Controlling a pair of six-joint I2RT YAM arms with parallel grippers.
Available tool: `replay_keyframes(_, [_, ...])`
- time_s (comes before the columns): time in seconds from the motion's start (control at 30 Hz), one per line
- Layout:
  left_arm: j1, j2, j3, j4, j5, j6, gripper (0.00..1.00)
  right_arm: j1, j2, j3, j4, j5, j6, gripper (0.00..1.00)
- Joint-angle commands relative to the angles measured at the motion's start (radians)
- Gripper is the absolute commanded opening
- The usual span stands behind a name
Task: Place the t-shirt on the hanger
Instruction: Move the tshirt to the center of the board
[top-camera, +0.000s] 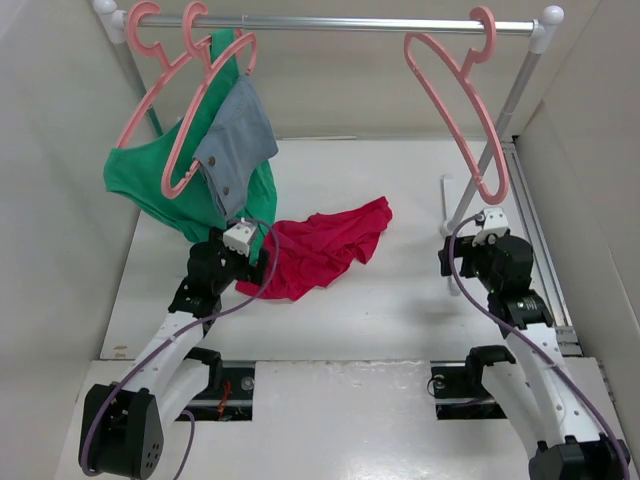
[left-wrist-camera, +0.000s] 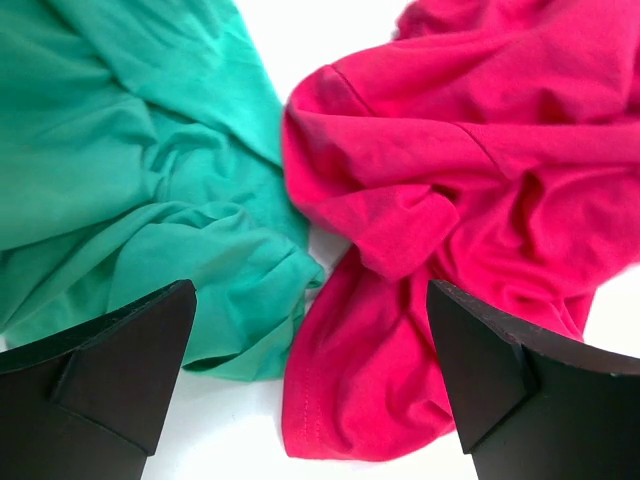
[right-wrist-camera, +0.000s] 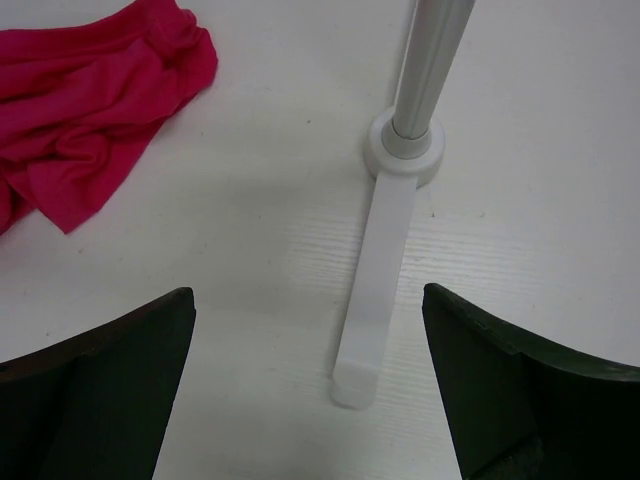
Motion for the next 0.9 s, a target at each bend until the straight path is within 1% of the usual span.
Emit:
replay_keyframes(0.0, [0.005,-0.024,-0.01,0.069,-0.068,-0.071,0.99,-0.005,0.026,0.02,0.055,-0.061,0.0,1.0])
replay_keyframes(0.07, [0.005,-0.024,-0.01,0.069,-0.068,-0.081,0.99,-0.005,0.057,0.02,0.065,-0.112,0.0,1.0])
replay_keyframes(0.13, [0.005,-0.024,-0.01,0.069,-0.027,-0.051,0.99,-0.005,0.118,0.02,0.082,-0.147,0.0,1.0])
replay_keyframes(0.2, [0.005,-0.024,-0.01,0.028,0.059,0.049,0.99,0.029,0.16,0.02,0.098,-0.146,0.0,1.0])
replay_keyframes(0.27, [0.005,-0.024,-0.01,-0.009,0.116,0.107,0.99,0.121,0.224,0.035,0.121,-0.095,0.022,1.0])
replay_keyframes(0.3, [0.005,-0.024,0.002,-0.045,0.171,0.17,0.99,0.162,0.25,0.046,0.121,-0.027,0.022,1.0])
replay_keyframes(0.33, [0.005,-0.024,0.013,-0.064,0.199,0.199,0.99,0.247,0.279,0.061,0.121,0.007,0.022,1.0])
replay_keyframes(0.4, [0.005,-0.015,0.013,-0.093,0.257,0.241,0.99,0.319,0.396,0.12,0.121,0.067,0.031,1.0])
replay_keyframes(0.43, [0.005,-0.015,0.024,-0.113,0.27,0.253,0.99,0.34,0.442,0.14,0.121,0.083,0.031,1.0])
replay_keyframes(0.47, [0.005,-0.015,0.024,-0.124,0.28,0.274,0.99,0.363,0.539,0.182,0.13,0.083,0.031,1.0])
replay_keyframes(0.57, [0.005,-0.015,0.024,-0.154,0.28,0.311,0.99,0.388,0.689,0.259,0.144,0.052,0.031,1.0])
replay_keyframes(0.6, [0.005,-0.015,0.024,-0.154,0.28,0.311,0.99,0.398,0.777,0.319,0.153,0.042,0.031,1.0])
replay_keyframes(0.67, [0.005,-0.024,0.024,-0.154,0.28,0.311,0.99,0.425,0.85,0.38,0.153,0.042,0.019,1.0])
replay_keyframes(0.7, [0.014,-0.024,0.024,-0.154,0.28,0.311,0.99,0.45,0.91,0.44,0.153,0.042,0.008,1.0])
replay_keyframes(0.87, [0.015,-0.024,0.024,-0.154,0.28,0.311,0.99,0.527,1.042,0.597,0.153,0.051,-0.001,1.0])
